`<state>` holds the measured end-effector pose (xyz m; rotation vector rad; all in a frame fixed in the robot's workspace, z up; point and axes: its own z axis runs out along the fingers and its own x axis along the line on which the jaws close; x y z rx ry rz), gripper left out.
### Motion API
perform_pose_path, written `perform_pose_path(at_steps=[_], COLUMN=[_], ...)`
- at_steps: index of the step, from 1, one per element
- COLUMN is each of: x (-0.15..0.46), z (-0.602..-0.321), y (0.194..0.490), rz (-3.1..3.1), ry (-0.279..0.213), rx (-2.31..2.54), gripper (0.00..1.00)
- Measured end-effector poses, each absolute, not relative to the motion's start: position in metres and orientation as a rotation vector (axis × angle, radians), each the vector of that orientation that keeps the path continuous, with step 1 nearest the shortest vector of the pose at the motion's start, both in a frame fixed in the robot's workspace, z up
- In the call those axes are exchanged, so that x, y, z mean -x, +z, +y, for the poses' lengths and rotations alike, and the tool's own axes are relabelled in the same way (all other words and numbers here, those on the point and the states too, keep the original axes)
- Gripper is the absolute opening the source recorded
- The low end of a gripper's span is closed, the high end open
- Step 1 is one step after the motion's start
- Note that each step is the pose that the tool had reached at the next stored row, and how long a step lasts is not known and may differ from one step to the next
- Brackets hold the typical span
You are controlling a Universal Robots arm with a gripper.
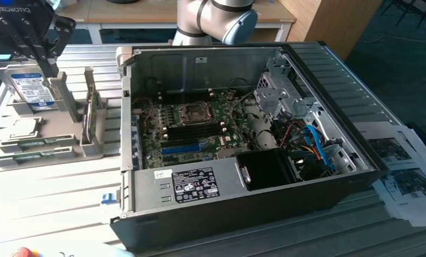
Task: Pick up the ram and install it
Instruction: 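Reach for the ram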
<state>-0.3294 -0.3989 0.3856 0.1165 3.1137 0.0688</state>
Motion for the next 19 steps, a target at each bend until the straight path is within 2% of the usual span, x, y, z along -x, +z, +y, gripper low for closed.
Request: perform_pose_path(at_steps=[19], x=[0.357], z=[-0.399], y=[0.385], rz=[3.114], ry=[0.069], rx=[-0.117], gripper=[0.1])
